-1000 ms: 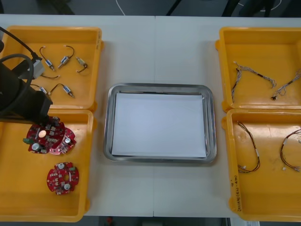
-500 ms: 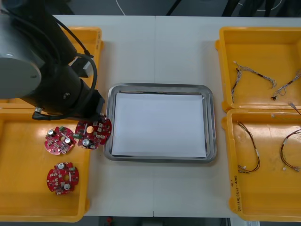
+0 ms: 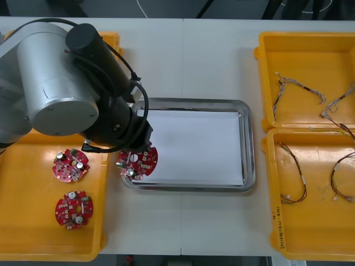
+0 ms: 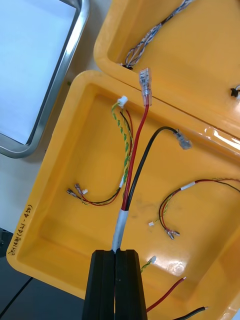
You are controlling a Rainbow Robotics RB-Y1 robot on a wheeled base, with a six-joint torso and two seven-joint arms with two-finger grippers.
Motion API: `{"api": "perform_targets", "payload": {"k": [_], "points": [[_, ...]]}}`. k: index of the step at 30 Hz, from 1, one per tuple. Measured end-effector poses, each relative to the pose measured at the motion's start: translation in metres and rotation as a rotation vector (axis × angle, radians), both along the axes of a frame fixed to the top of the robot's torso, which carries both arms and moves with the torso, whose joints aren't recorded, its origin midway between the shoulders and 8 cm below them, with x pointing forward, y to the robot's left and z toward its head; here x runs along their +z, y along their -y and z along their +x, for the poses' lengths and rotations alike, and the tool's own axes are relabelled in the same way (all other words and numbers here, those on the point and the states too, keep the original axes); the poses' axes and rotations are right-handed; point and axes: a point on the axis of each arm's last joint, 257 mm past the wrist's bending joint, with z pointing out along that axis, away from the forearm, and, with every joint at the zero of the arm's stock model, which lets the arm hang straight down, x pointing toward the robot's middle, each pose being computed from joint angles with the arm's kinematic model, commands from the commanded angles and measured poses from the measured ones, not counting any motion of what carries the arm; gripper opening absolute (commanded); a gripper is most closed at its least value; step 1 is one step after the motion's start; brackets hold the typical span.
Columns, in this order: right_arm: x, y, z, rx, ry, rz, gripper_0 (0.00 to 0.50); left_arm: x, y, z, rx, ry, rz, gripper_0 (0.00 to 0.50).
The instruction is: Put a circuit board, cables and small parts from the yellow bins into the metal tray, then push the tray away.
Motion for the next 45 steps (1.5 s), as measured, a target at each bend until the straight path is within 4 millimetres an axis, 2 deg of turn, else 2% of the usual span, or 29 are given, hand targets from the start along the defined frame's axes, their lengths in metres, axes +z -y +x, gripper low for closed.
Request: {"api": "perform_targets", "payload": {"k": [7,12,19,27,45], "points": [[0.006,-0.02,0.011,0.069,0.02,-0.021,0.0,-0.025,0.012,0.006,-0.004,0.002,0.004,0.006],[0.009,-0.025,0.014,0.087,0.026,-0.024,0.0,-0.036,0.022,0.016,0.009,0.012,-0.005,0.007],[0.01,-0.022,0.018,0.075,0.021,-0.013,0.0,-0.048,0.031,0.024,0.007,0.032,-0.001,0.007],[0.01,-0.018,0.021,0.077,0.025,-0.026,0.0,-0.064,0.028,0.035,0.025,0.046,0.017,0.007],[0.015,-0.008,0.029,0.08,0.059,-0.076,0.0,-0.077,0.029,0.043,0.037,0.056,0.03,0.007]]}}
